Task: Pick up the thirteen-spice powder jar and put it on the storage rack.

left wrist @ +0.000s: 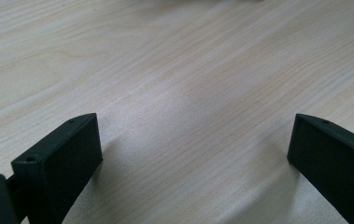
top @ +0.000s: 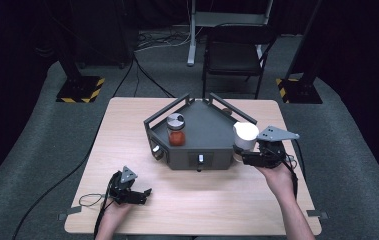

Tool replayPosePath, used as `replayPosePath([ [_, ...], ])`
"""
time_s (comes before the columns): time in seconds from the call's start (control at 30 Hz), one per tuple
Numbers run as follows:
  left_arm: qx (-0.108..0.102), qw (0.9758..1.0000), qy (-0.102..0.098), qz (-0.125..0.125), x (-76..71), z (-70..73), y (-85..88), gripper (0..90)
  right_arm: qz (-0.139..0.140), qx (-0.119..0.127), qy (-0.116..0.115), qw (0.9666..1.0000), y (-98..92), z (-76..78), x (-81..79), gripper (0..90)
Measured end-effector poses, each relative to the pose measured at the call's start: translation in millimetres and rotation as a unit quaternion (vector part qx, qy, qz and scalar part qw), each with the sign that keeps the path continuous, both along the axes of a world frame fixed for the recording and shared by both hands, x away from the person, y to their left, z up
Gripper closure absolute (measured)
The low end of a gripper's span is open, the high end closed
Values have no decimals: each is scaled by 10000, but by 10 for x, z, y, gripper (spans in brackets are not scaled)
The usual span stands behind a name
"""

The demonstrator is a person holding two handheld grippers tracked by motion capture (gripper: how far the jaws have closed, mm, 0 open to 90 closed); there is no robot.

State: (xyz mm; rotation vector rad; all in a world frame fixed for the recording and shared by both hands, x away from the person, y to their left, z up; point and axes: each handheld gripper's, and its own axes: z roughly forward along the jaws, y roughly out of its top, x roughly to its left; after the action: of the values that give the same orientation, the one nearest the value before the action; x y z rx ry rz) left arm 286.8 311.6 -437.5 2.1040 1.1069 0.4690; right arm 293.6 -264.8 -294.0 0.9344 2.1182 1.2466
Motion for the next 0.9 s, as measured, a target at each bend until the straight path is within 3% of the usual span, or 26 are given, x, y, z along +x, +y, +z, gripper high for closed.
replayPosePath([
  [0.9,4,10000,3,-8,2,1,0,26,-51,105,-42,9999,282,50,298,293],
])
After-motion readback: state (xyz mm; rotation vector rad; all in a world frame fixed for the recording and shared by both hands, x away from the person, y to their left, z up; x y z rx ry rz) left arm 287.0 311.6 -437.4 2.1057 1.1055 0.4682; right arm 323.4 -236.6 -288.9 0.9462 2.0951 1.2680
